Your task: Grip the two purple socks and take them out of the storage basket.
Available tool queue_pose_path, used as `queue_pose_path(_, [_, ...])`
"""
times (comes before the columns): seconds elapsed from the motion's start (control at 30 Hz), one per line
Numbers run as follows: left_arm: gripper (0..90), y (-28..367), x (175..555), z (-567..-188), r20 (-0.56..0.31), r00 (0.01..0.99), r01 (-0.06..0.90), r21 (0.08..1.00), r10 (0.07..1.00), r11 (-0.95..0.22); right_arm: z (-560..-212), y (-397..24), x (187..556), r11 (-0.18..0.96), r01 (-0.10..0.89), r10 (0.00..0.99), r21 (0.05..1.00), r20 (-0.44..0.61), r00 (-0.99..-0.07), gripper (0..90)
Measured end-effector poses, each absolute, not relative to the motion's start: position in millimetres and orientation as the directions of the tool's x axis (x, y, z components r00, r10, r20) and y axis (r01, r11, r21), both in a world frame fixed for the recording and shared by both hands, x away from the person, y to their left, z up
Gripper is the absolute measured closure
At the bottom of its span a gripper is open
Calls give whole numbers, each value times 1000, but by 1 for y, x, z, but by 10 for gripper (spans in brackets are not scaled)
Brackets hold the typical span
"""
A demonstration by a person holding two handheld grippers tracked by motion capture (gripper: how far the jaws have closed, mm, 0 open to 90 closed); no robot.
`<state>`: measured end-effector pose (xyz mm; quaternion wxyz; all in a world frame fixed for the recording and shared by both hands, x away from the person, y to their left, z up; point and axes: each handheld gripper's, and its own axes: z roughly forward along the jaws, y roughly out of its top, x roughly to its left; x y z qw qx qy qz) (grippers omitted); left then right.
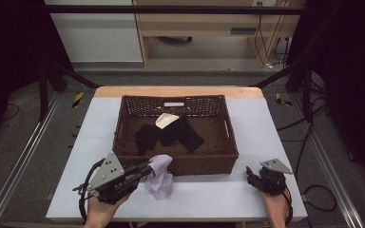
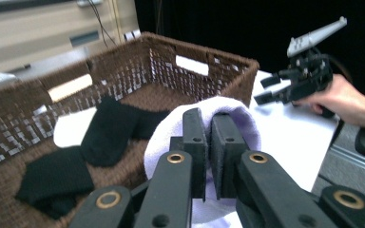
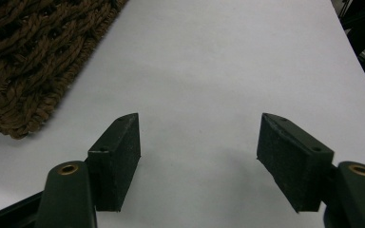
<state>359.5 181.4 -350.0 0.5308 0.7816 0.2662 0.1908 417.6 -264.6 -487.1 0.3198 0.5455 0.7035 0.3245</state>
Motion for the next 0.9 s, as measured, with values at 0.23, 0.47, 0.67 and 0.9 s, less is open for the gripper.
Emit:
queue_pose_path(0.23, [849, 177, 358, -382, -23, 790, 293, 892, 613, -343, -487, -265, 417, 193, 558, 975, 807, -94, -201, 314])
queue_pose_path(0.47, [847, 173, 369, -414, -69, 786, 377, 841, 614, -388, -487, -263, 417, 197, 562, 974, 803, -97, -204, 314])
queue_pose_path(0.67, [841, 168, 377, -435, -81, 780, 421, 801, 620, -426, -487, -264, 418, 203, 563, 973, 801, -101, -206, 314])
queue_pose_path(0.9, [664, 165, 381, -447, -85, 761, 465, 763, 643, -450, -487, -263, 418, 203, 566, 973, 799, -101, -207, 308])
